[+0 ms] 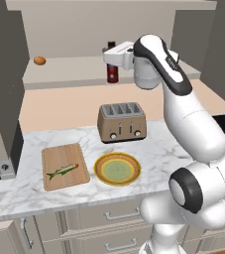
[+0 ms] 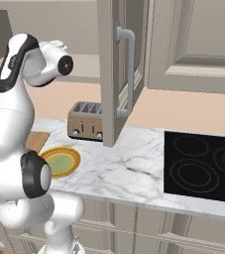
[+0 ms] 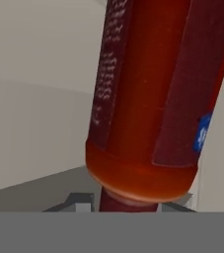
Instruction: Pick the fish from the plate and place it on the cutting board. Then pick the condiment bottle from the cabinet and place it next to the cutting board.
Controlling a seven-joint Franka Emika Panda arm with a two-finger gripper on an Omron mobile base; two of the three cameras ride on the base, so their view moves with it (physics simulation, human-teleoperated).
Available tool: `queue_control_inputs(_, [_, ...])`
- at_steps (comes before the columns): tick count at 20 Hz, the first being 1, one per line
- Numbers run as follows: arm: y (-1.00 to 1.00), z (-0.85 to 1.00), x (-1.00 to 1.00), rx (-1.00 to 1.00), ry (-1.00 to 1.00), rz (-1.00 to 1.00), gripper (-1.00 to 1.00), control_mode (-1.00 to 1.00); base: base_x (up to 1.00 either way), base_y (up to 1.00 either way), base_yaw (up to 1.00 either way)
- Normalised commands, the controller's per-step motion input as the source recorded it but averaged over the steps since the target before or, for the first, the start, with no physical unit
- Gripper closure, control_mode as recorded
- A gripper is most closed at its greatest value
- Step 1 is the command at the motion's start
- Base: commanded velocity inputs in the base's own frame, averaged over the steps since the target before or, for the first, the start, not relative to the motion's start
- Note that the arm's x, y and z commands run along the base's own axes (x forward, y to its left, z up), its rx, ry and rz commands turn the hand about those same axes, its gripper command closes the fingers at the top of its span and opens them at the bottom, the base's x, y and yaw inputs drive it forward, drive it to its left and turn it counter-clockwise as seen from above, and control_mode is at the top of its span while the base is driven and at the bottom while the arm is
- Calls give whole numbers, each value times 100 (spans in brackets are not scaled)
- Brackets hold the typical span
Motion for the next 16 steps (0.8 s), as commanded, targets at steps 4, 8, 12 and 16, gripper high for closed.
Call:
queue_control_inputs(4, [0,0,-60,0,0,0,100,-100,0,0,0])
queue_control_inputs(8, [0,0,-61,0,0,0,100,-100,0,0,0])
queue_control_inputs(12, [0,0,-58,0,0,0,100,-100,0,0,0])
queue_control_inputs(16, [0,-3,-55,1,4,0,100,-100,0,0,0])
